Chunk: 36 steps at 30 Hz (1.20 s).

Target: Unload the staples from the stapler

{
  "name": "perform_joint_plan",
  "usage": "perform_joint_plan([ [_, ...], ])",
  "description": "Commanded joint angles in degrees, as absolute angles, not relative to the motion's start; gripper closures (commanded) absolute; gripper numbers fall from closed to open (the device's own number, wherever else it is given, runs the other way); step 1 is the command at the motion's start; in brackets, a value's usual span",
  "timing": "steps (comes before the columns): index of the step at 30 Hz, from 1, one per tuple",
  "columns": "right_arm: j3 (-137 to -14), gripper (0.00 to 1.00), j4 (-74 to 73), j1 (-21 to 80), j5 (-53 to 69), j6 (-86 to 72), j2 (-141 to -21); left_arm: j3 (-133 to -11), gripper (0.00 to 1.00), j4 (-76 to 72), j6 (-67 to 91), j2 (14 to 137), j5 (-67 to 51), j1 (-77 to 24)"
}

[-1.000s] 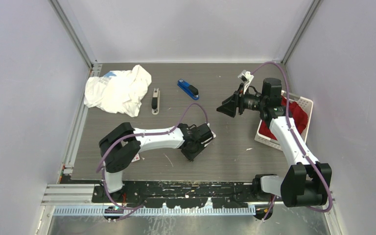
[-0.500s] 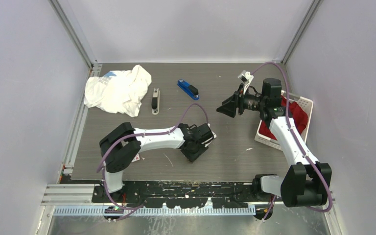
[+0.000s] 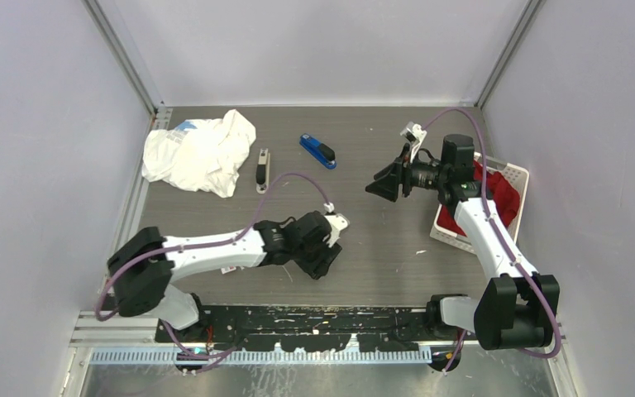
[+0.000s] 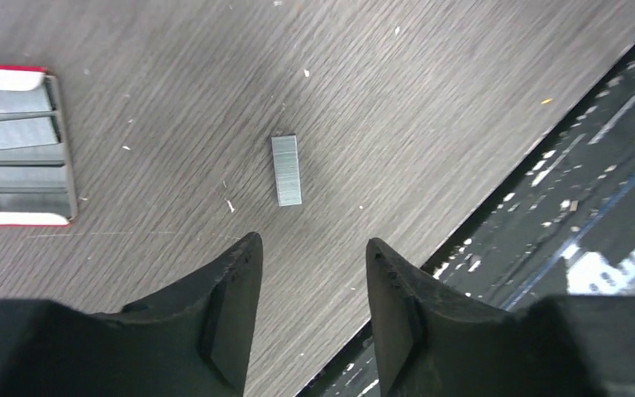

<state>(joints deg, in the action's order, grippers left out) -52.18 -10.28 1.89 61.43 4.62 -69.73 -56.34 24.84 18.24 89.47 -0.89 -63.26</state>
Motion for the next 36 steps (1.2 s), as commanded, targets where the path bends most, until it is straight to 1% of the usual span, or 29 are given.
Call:
perform_joint_plan([
  [1,-52.13,0.37,-8.29,1.71,64.75,7.86,-68.64,-50.46,0.46,11.42,19.51,79.76,0.46,-63.09],
  [2,-52.31,0.37,-9.00,1.75,65.39,8.89,-68.85,-48.24,0.41,9.63,19.58,77.24,0.40,-62.77],
  [4,-52.65,0.38,-10.27,1.76,66.01,10.85,-69.18,-45.05,0.35,6.38,20.06,73.91,-0.28,-61.83],
  [10,-52.82,0.38,-15.00,2.42,67.84,19.91,-69.42,-37.62,0.29,-0.64,24.36,64.56,-7.57,-55.40],
  [12,-53.03,0.38,-17.52,3.58,67.91,24.14,-69.68,-35.92,0.22,-2.19,26.26,61.62,-10.86,-52.47],
  [13,-53.24,0.38,-18.75,4.36,67.81,27.10,-69.83,-35.57,0.20,-2.50,27.11,60.33,-13.90,-50.89],
  [16,-53.77,0.38,-22.54,7.73,66.60,33.57,-69.90,-37.53,0.20,0.67,28.81,57.17,-20.29,-45.70],
  [20,-54.92,0.38,-28.75,12.39,64.34,43.27,-70.27,-42.40,0.19,8.32,29.61,53.60,-23.54,-41.01],
  [22,-55.62,0.38,-32.01,14.57,63.55,47.63,-70.60,-44.49,0.17,11.87,29.13,51.41,-24.27,-38.85],
  [23,-55.85,0.38,-33.26,15.63,63.10,49.75,-70.76,-45.70,0.14,14.82,28.04,50.22,-24.11,-37.98],
  [26,-56.41,0.37,-35.40,19.33,60.65,54.04,-71.45,-50.28,0.01,22.54,22.73,47.35,-20.27,-36.48],
  [28,-57.56,0.36,-37.60,22.03,58.44,57.21,-72.47,-53.29,0.00,27.65,18.89,46.06,-15.86,-36.13],
  [31,-59.95,0.35,-40.93,27.59,52.60,61.55,-74.22,-54.60,0.01,30.56,14.48,44.41,-9.20,-36.03],
  [36,-62.15,0.31,-43.04,33.12,46.71,64.11,-76.56,-57.65,0.01,36.35,9.71,43.95,-3.78,-36.07],
])
